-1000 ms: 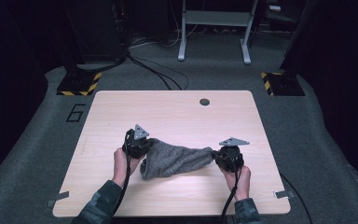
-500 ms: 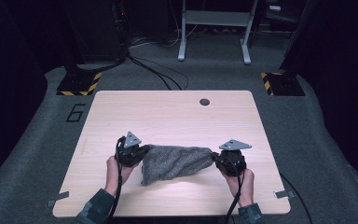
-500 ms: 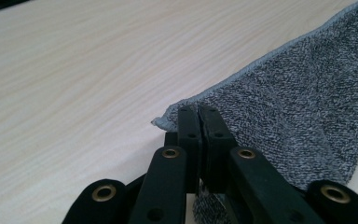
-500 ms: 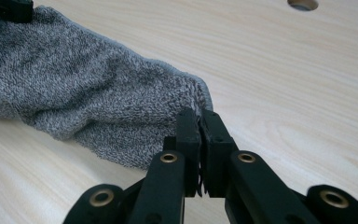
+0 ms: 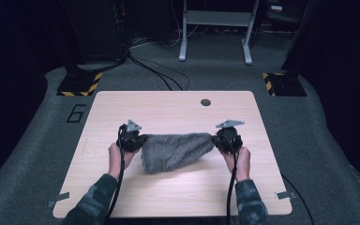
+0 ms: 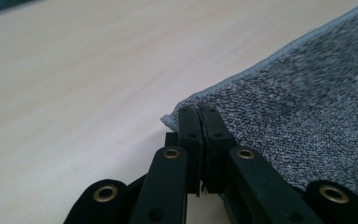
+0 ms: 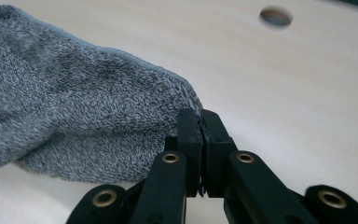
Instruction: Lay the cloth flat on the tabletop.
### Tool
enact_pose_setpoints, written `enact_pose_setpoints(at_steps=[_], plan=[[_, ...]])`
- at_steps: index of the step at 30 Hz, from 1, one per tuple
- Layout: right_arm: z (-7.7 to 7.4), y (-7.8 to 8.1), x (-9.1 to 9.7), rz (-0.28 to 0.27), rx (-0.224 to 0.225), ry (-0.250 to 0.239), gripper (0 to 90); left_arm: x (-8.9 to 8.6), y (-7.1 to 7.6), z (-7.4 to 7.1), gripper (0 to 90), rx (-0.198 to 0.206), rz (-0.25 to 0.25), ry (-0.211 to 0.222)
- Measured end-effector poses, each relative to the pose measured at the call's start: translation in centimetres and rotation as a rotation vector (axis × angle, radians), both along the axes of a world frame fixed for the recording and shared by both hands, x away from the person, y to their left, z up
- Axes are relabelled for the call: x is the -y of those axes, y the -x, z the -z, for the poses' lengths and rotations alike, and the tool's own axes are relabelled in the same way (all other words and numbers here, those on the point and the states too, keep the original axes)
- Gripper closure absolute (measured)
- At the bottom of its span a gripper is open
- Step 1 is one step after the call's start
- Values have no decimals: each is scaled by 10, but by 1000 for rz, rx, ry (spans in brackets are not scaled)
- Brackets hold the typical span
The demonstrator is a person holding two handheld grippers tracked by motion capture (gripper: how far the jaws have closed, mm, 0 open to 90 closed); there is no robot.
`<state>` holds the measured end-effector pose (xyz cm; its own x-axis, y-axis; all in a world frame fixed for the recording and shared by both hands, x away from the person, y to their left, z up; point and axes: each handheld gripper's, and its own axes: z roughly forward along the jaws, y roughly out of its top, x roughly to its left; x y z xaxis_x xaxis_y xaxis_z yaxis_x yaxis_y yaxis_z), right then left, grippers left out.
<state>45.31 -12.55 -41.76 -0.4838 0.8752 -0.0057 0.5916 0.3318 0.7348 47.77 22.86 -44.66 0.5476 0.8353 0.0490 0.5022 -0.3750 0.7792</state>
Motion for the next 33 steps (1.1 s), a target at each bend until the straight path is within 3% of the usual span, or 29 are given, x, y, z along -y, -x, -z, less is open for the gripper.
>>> enact_pose_setpoints(at_steps=[3,5,8,9,11,13,15,20,21,24,27,28,33], plan=[[-34,-27,-3,26,57,25,882,-2,-22,-38,885,101,-33,-9],[-67,-37,-5,35,132,42,881,-3,-27,-72,885,183,-47,-11],[-116,-31,-7,30,265,59,881,-3,-19,-112,884,317,-34,-22],[-127,-25,-7,22,297,54,880,-3,-13,-118,884,346,-24,-18],[-137,-10,-6,2,338,49,878,-3,2,-117,883,381,-5,-23],[-128,12,-4,-34,340,51,876,-4,19,-100,882,381,25,-20],[-104,29,-2,-68,316,64,875,-5,36,-73,881,350,49,-29],[-25,67,3,-114,172,42,872,-7,77,2,878,225,92,-7],[-5,75,2,-118,135,59,872,-8,84,13,877,206,98,-10],[34,96,1,-130,40,49,867,-12,105,37,868,149,107,17],[51,109,0,-147,-6,41,851,-17,124,50,834,104,127,21],[54,116,1,-146,-34,18,837,-18,128,52,805,93,130,27],[58,134,11,-186,-70,-5,707,-33,153,58,648,22,150,44]])
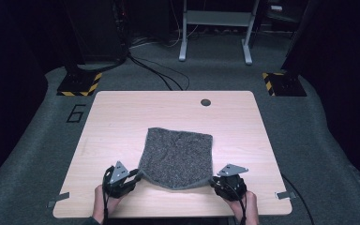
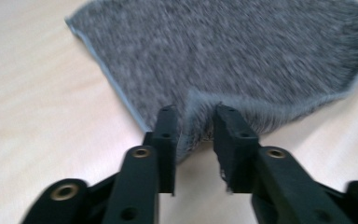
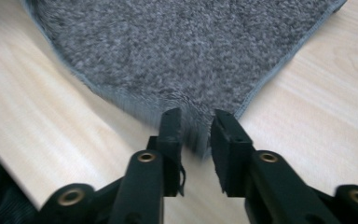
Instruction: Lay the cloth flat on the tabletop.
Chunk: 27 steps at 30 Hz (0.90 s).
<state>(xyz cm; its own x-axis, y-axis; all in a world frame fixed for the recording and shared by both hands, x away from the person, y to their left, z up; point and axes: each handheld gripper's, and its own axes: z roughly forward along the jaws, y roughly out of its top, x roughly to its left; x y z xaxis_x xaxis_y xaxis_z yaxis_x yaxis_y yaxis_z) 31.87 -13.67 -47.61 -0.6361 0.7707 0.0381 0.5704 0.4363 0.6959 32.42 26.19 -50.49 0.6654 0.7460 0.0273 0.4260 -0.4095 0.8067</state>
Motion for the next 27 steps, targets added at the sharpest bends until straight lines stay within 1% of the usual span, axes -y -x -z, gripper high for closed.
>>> enact_pose_setpoints(at_steps=[1,2,3,4,5,6,7,8,9,11,12,13,14,15,16,17,18,19,21,22,23,24,25,26,27], plan=[[-1,2,2,1,1,-8,671,-5,3,-1,599,9,-16,-3],[-3,5,6,0,-5,-22,653,-9,6,-4,560,10,-18,9],[-5,7,10,4,2,-32,630,-13,7,-7,539,5,-22,17],[-8,8,12,11,9,-37,592,-16,7,-12,503,7,-27,17],[-10,6,14,26,9,-45,577,-18,5,-16,468,18,-37,25],[-11,4,15,27,16,-42,570,-18,3,-19,443,25,-48,31],[-12,1,15,38,23,-48,539,-17,-1,-22,415,37,-60,34],[-14,-3,13,47,21,-42,492,-16,-6,-25,372,43,-70,33],[-14,-7,11,56,26,-45,472,-14,-10,-27,355,46,-72,29],[-13,-17,3,59,35,-48,413,-6,-25,-30,313,47,-68,20],[-12,-21,-2,60,33,-52,374,-1,-32,-31,289,45,-63,8],[-10,-27,-8,54,23,-50,333,4,-40,-30,259,36,-58,0],[-8,-32,-13,48,21,-45,319,10,-48,-29,239,21,-51,-5],[-4,-38,-19,46,23,-39,267,18,-57,-26,223,-2,-32,-32],[0,-45,-26,56,18,-17,224,21,-60,-24,193,-12,-28,-41],[2,-48,-29,61,10,-16,206,27,-66,-18,171,-34,-22,-55],[7,-54,-34,62,2,-9,182,31,-71,-11,166,-63,-9,-73],[13,-61,-38,49,1,4,158,33,-72,-8,150,-83,2,-80],[21,-66,-43,45,-19,13,144,35,-71,1,151,-94,12,-114],[25,-70,-45,42,-22,27,132,35,-68,4,150,-97,11,-118],[28,-71,-46,38,-32,35,126,35,-68,4,150,-97,11,-118],[31,-72,-47,43,-42,39,115,34,-64,11,148,-88,6,-131],[33,-74,-47,33,-39,51,112,33,-61,13,146,-93,6,-144],[35,-75,-47,35,-47,60,109,31,-58,15,145,-92,0,-152],[37,-76,-48,41,-50,70,98,30,-56,17,143,-85,-9,-150]])
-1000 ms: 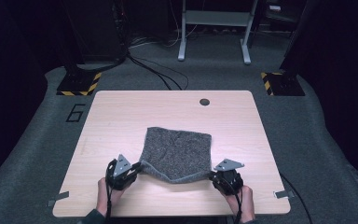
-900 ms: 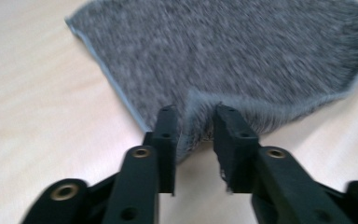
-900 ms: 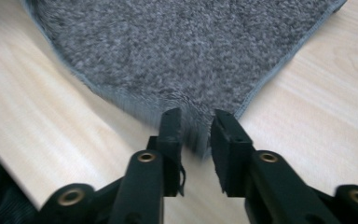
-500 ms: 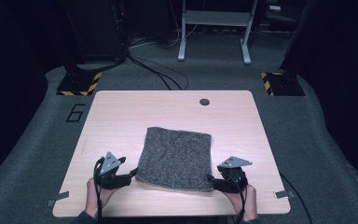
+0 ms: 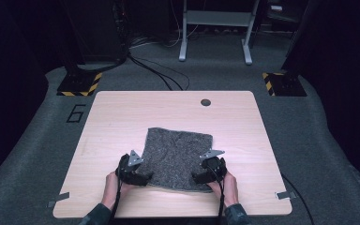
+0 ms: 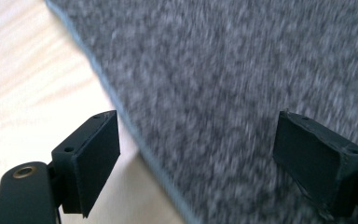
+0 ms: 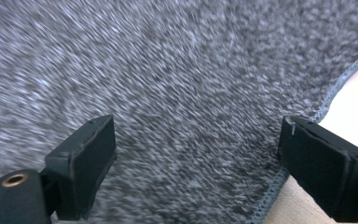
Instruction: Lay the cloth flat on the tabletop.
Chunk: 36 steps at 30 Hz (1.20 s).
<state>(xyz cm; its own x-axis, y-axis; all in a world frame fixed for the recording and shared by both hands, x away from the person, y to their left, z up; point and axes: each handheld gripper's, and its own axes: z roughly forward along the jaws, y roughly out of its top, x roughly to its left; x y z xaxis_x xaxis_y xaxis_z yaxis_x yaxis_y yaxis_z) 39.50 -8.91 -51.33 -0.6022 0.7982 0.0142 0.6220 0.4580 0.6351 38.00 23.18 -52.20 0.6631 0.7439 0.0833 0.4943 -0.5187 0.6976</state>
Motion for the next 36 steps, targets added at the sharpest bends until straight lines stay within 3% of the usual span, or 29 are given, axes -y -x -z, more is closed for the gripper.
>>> enact_pose_setpoints(at_steps=[4,8,16,19,20,23,29,32,34,36], plan=[[5,-5,3,-17,3,18,75,-4,7,2,130,4,-25,22],[6,-10,4,-29,8,20,51,0,12,3,116,25,-34,2],[5,-26,15,-31,-4,20,48,12,5,6,40,-2,-81,42],[5,-24,18,-27,-2,24,48,13,5,6,40,-6,-79,32],[5,-23,19,-26,-4,24,48,13,7,7,41,7,-87,36],[5,-21,21,-23,1,21,47,13,8,8,40,-11,-94,61],[5,-27,20,-36,-12,29,33,15,10,8,40,-21,-91,69],[5,-28,19,-32,-12,34,35,15,10,6,38,-21,-90,55],[2,-27,20,-29,-2,13,27,15,10,4,29,-16,-97,55],[-4,-23,23,-13,26,-47,27,12,10,-3,29,-7,-91,61]])
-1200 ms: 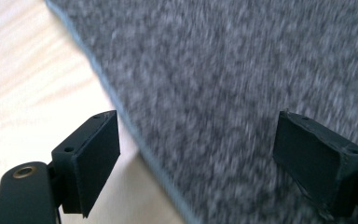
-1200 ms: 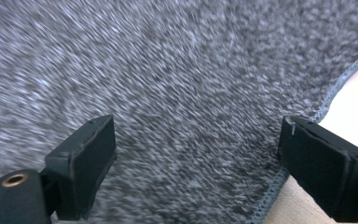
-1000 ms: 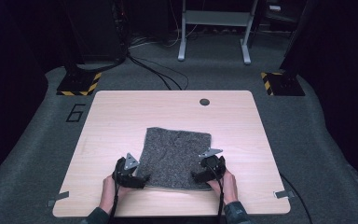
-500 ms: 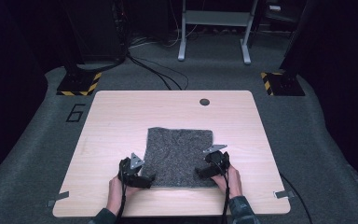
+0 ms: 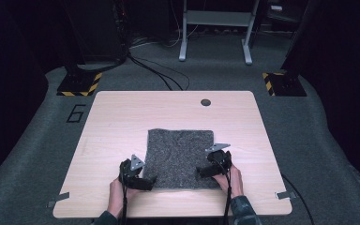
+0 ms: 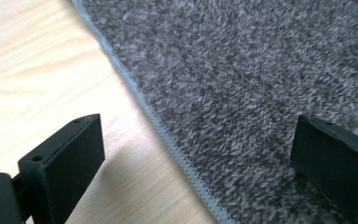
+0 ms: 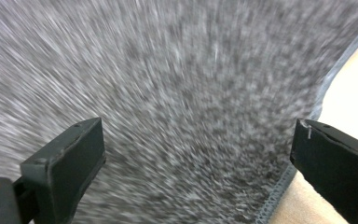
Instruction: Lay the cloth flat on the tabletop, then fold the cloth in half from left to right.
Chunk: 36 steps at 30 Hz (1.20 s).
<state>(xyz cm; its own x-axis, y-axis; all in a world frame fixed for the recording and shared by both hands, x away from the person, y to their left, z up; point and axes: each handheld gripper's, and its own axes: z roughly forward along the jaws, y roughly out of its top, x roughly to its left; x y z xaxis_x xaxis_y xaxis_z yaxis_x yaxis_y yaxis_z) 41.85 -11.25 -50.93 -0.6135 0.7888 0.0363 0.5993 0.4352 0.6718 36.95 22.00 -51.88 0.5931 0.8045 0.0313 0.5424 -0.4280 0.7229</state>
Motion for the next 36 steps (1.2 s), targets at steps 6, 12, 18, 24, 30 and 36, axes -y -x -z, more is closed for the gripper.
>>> enact_pose_setpoints(at_steps=[6,12,18,24,30,36], plan=[[-22,15,-5,1,34,-58,42,-13,-12,-19,28,28,-45,42],[-32,30,-27,-44,58,-64,50,-21,-25,-29,20,25,-58,32],[-34,40,-44,-73,71,-61,53,-23,-33,-32,17,27,-64,27],[-36,46,-59,-93,75,-78,61,-27,-50,-37,11,3,-89,76],[-34,50,-77,-120,78,-81,65,-27,-67,-42,3,-6,-111,86],[-30,54,-92,-149,72,-81,69,-23,-83,-44,4,-3,-122,88]])
